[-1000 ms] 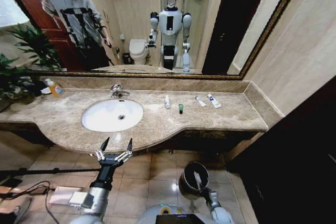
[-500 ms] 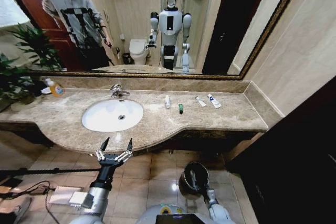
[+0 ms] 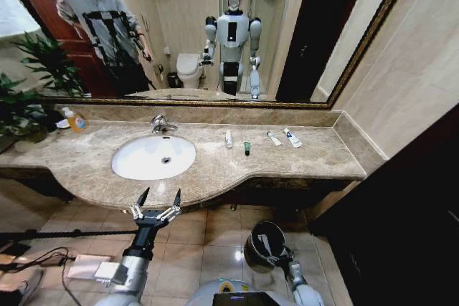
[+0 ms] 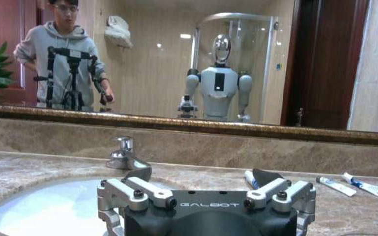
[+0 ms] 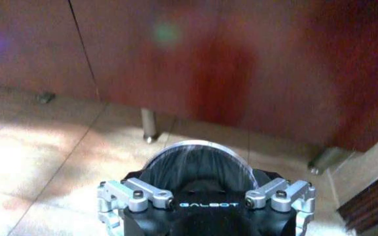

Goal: Pick up the trash from the sink and place it in the trash bin.

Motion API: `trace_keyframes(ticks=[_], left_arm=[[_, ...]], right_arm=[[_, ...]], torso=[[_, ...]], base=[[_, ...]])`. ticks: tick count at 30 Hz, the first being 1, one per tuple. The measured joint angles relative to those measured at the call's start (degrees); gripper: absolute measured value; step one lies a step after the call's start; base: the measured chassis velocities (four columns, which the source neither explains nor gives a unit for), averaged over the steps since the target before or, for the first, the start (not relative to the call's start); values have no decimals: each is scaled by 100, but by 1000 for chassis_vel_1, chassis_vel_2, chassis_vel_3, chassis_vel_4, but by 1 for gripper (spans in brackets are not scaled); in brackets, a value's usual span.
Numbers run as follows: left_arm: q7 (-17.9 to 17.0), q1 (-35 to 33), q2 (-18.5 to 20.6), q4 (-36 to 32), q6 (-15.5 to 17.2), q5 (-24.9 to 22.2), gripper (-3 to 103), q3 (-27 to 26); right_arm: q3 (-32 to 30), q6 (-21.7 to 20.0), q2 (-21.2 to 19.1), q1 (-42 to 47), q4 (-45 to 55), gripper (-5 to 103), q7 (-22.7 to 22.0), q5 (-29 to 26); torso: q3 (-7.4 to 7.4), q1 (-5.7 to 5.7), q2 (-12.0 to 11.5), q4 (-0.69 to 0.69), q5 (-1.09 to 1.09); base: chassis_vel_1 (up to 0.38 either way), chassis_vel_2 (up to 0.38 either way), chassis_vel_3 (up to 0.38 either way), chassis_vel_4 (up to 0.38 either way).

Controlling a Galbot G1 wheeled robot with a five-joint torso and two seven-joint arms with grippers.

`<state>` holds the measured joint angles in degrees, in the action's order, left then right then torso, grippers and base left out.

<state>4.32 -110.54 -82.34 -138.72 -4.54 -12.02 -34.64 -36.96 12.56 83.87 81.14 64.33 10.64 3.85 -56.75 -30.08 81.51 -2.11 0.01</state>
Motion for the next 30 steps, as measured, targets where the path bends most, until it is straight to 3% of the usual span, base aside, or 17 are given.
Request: trace_keyframes(ticks=[10,13,20,30], left_arm=[[0,0,0,0,0,0,100,0],[0,0,0,0,0,0,100,0],[0,0,0,0,0,0,100,0],[0,0,0,0,0,0,100,0]], right_arm=[[-206,314,-12,649,1442,100,-380,-276],[-348,101,-18,1111,2587,100,-595,-953],[-572,-134,22,1786,4287,100,-821,-1665],[-318,-220,141,1875,5515,100,-934,-1694]], torso=[[0,0,0,0,-1],[0,0,0,0,-2],[0,0,0,0,-2],[0,0,0,0,-1]], base=[[0,0,0,0],[0,0,0,0],[0,0,0,0],[0,0,0,0]])
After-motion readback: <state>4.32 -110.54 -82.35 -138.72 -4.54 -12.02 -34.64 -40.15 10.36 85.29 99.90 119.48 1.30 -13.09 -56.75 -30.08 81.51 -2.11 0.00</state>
